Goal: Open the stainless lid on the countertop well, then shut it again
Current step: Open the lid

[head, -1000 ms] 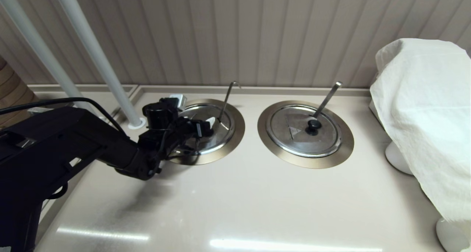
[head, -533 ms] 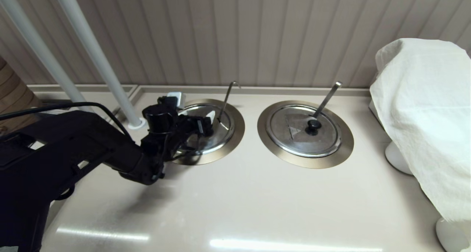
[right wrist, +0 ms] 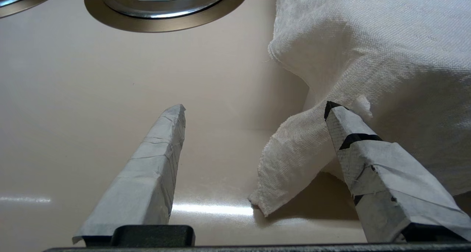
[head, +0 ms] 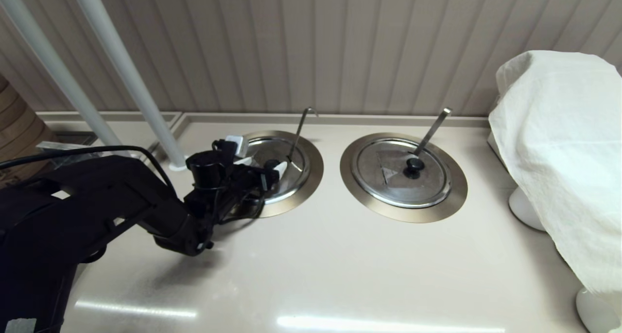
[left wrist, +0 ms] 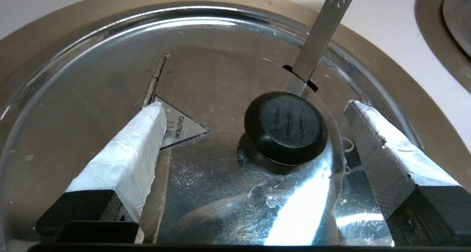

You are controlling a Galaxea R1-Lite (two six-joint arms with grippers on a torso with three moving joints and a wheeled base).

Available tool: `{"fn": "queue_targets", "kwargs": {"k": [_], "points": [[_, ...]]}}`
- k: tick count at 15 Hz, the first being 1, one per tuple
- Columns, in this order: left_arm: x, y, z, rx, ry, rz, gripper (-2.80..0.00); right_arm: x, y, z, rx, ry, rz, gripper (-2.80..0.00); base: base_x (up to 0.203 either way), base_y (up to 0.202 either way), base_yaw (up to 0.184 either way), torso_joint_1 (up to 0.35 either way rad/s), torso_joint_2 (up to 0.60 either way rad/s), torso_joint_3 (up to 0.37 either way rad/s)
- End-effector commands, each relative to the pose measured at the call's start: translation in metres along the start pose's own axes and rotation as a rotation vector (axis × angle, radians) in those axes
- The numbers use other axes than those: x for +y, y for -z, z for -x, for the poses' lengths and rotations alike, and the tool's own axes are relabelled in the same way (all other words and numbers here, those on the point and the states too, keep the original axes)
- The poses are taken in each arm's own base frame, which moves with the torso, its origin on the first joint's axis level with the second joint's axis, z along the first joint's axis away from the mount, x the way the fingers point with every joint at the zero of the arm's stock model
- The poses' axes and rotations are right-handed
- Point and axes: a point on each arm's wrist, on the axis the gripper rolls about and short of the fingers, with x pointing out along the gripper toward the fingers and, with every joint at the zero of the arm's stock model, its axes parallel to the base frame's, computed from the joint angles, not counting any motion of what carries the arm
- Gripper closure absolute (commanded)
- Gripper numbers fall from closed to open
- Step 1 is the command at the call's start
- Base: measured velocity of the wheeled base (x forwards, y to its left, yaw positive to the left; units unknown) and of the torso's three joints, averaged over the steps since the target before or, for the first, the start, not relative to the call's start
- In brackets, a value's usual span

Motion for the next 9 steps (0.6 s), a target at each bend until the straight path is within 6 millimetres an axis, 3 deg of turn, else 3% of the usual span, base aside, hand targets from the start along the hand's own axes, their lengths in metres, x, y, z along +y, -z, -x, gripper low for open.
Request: {"fn": "queue_targets", "kwargs": {"k": [1,9], "points": [[0.0035,0.005,-0.0017,0.001,-0.007,-0.004,-2.8,0.0,0.0,0.0,-0.001,0.0,0.0,-2.8,0.0,0.0,0.0,0.0,0.0,0.0],[0.0047,0.0081,-0.0046,-0.002,-0.009,-0.007,-2.8,0.0,0.0,0.0,-0.001,0.0,0.0,-2.8,0.0,0.0,0.0,0.0,0.0,0.0]]}}
